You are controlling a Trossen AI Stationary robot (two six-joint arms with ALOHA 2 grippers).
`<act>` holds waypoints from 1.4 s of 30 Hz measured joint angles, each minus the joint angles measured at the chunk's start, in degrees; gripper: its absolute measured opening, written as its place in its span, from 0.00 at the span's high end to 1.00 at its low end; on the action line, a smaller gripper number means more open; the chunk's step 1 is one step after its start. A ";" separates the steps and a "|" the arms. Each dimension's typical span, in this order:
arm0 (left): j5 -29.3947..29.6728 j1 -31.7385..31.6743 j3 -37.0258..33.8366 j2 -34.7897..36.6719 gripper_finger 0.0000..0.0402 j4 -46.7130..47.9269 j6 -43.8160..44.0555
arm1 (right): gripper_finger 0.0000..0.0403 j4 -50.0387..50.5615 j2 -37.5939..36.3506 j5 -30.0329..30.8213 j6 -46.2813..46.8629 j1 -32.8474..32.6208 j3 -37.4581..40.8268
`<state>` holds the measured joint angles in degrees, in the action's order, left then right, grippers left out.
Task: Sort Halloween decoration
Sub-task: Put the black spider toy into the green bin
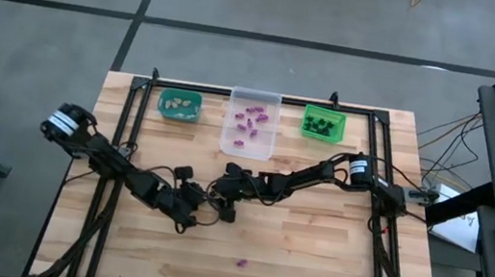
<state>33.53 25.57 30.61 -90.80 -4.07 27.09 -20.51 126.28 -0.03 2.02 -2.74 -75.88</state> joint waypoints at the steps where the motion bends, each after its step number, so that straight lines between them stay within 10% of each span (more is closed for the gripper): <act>1: 0.00 0.05 0.00 0.59 0.81 0.71 0.02 | 0.53 -0.05 0.00 0.01 0.00 0.00 0.01; 22: 2.08 0.67 0.00 21.20 0.81 9.19 -2.78 | 0.57 0.59 -0.37 -0.46 0.35 0.04 -0.79; 42: 22.08 0.63 0.00 28.43 0.81 6.47 -8.62 | 0.56 6.15 -5.96 -0.43 1.22 0.55 -1.42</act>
<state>55.61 26.20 30.61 -62.38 2.41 18.48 -14.36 120.32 -0.46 3.24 -2.20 -77.30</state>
